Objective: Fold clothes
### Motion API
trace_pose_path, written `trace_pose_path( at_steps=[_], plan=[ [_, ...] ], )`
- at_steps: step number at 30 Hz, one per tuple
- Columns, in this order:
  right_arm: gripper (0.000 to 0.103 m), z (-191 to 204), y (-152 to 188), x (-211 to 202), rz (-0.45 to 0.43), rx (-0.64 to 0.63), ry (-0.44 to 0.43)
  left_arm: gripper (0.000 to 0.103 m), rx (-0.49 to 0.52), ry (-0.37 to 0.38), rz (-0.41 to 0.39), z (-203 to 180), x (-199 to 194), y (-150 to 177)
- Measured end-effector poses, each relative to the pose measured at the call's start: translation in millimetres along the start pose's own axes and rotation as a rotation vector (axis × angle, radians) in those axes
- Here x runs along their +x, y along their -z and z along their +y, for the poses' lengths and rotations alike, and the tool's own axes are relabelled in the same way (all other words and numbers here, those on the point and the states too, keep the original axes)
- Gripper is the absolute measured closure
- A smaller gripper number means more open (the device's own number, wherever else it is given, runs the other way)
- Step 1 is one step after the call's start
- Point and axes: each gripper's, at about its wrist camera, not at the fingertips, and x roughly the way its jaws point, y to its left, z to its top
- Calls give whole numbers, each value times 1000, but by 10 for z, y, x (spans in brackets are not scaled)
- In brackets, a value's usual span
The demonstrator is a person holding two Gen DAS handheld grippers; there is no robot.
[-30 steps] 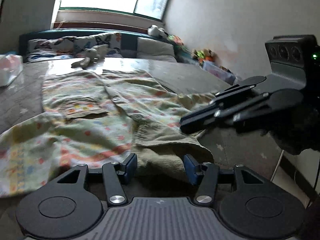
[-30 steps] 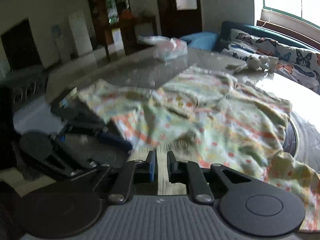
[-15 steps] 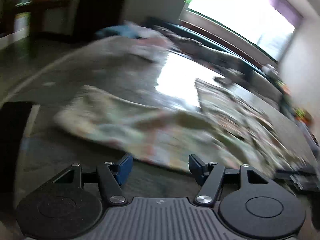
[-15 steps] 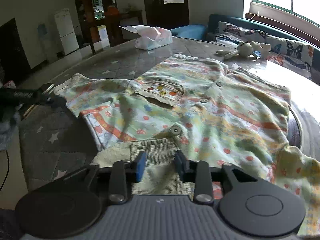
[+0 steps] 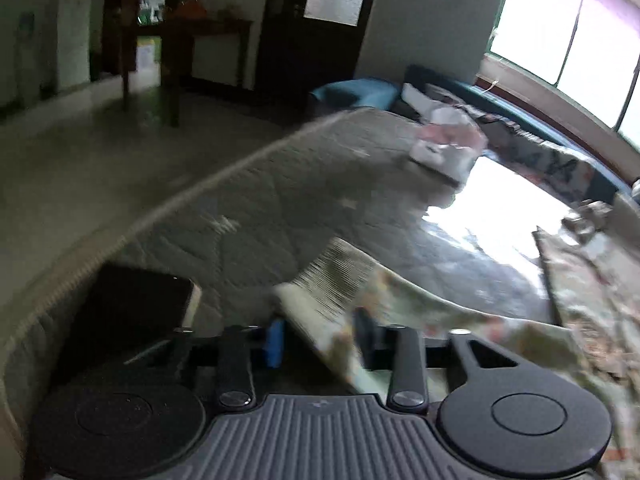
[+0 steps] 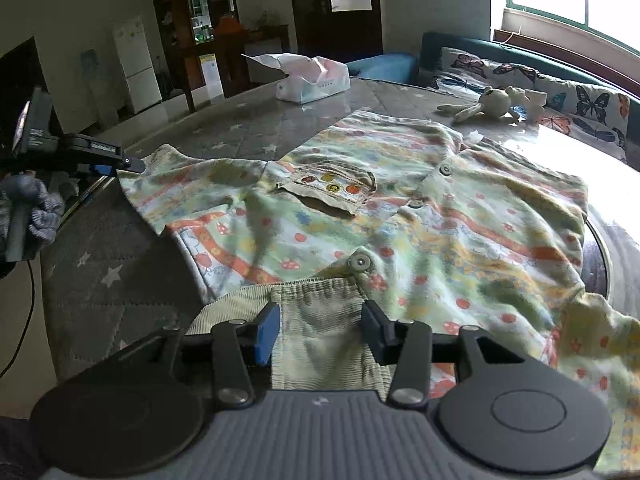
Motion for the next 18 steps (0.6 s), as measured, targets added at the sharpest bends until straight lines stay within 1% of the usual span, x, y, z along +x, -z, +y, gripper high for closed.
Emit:
trace_pose_path(
  at_steps=[2,3,5,8,10,11,13,15,17,18],
  plan=[
    [56,-2,0,2,-4,7,3,84,14,-24,-5,5,30,-16],
    [54,-4,1,6,-6,8,4,91,6,-25,-5,21,37,-27],
    [54,-14,1,15,-6,15,16,97,-8,-25,-10,48,45,-61],
    [52,-55,5,47,5,39,35,96,15,-48,-57,57,25,-122],
    [51,-88,18,59,5,53,36,96,20,-61,-44,73,85,-135],
    [51,-98,24,58,2,53,33,96,11,-60,-23,91,136,-128],
    [51,-91,16,60,5,47,37,90,30,-71,-30,82,135,-123],
    [51,-86,12,57,7,42,38,80,19,-96,-35,86,104,-152],
    [51,-87,12,58,8,40,38,74,7,-121,-61,89,46,-205],
    [51,-87,14,57,7,41,37,74,12,-127,-80,76,9,-233]
  ],
)
